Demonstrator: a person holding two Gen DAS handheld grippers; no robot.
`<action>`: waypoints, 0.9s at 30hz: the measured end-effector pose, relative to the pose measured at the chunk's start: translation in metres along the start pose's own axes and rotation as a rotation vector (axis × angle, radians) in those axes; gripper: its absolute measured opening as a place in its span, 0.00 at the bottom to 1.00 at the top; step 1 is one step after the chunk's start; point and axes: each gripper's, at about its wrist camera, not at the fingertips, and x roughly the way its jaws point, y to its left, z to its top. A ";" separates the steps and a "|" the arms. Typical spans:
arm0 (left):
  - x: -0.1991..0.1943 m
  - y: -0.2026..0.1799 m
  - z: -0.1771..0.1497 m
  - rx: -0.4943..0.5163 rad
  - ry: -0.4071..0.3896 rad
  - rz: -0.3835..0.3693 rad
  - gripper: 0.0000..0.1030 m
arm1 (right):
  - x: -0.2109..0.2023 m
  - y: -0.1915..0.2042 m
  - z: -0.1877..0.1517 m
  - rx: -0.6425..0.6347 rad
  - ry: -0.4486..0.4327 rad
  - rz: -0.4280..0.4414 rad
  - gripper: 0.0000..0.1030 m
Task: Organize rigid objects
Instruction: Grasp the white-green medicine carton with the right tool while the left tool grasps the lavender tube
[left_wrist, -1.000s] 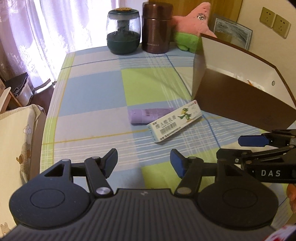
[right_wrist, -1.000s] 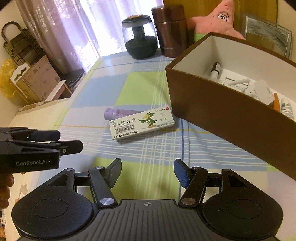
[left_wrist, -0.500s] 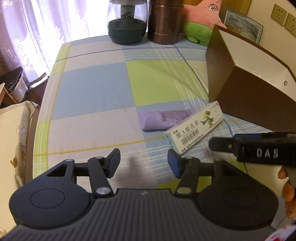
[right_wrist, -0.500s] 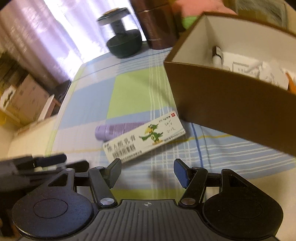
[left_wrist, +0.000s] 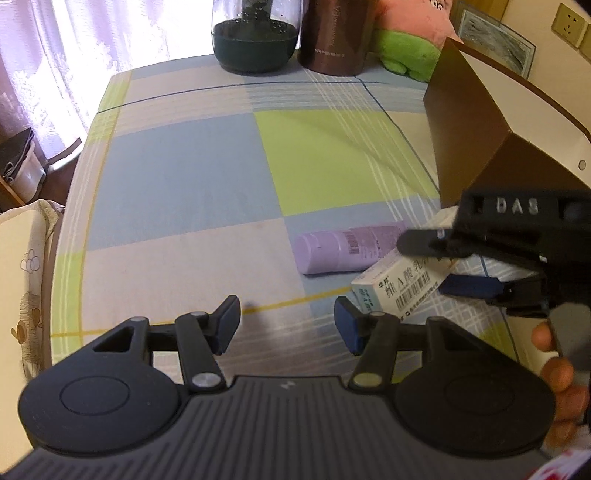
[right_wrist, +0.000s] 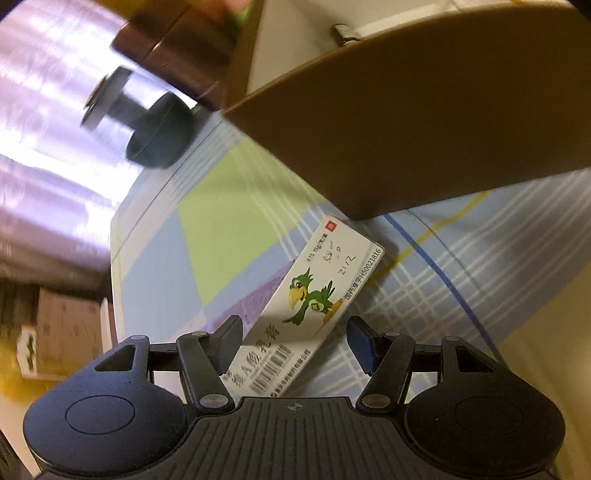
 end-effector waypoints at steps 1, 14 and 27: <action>0.001 0.000 -0.001 0.003 0.002 -0.005 0.51 | 0.000 0.001 0.001 -0.004 -0.003 -0.006 0.57; -0.002 -0.006 -0.008 0.064 0.004 -0.092 0.51 | -0.014 0.020 -0.006 -0.558 0.139 -0.268 0.35; 0.000 -0.012 -0.010 0.107 -0.008 -0.089 0.51 | -0.012 0.009 -0.032 -0.833 0.057 -0.258 0.34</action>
